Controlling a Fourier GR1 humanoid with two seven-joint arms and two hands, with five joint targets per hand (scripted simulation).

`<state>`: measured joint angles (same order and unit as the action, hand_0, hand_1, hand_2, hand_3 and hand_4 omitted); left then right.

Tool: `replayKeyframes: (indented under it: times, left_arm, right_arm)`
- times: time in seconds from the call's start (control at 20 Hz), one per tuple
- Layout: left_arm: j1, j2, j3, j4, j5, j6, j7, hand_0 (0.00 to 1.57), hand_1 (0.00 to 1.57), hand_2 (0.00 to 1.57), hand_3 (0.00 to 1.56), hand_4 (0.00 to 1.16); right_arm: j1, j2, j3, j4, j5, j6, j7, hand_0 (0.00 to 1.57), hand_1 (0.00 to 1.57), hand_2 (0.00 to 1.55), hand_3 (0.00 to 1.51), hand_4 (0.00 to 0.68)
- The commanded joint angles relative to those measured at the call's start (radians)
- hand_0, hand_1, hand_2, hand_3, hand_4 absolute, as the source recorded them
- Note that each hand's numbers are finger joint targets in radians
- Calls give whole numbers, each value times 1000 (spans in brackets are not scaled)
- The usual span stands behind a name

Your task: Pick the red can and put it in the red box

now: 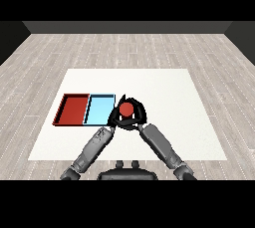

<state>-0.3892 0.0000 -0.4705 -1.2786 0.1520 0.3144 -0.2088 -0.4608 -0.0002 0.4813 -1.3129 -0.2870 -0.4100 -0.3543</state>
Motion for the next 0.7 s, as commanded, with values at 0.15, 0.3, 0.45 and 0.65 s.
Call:
replayKeyframes:
  times: [0.15,0.3,0.45,0.65]
  left_arm:
    - [-19,0,-44,13,-7,31,19,0,0,0,0,0]
    - [10,1,-67,-91,-23,52,68,0,0,0,0,0]
    - [-46,1,-37,-28,-74,131,103,0,0,0,0,429]
    - [-36,1,-119,-45,-41,208,129,1295,1295,1321,1249,856]
  right_arm:
    - [4,0,85,-6,-52,-58,-40,1459,1459,1445,1395,588]
    - [-68,0,72,-28,-71,-74,13,1455,1455,1450,1398,543]
    - [-40,0,180,-12,-94,-156,-70,1486,1486,1461,1406,504]
    - [-36,-1,118,-15,-93,-89,-39,1513,1513,1460,1404,528]
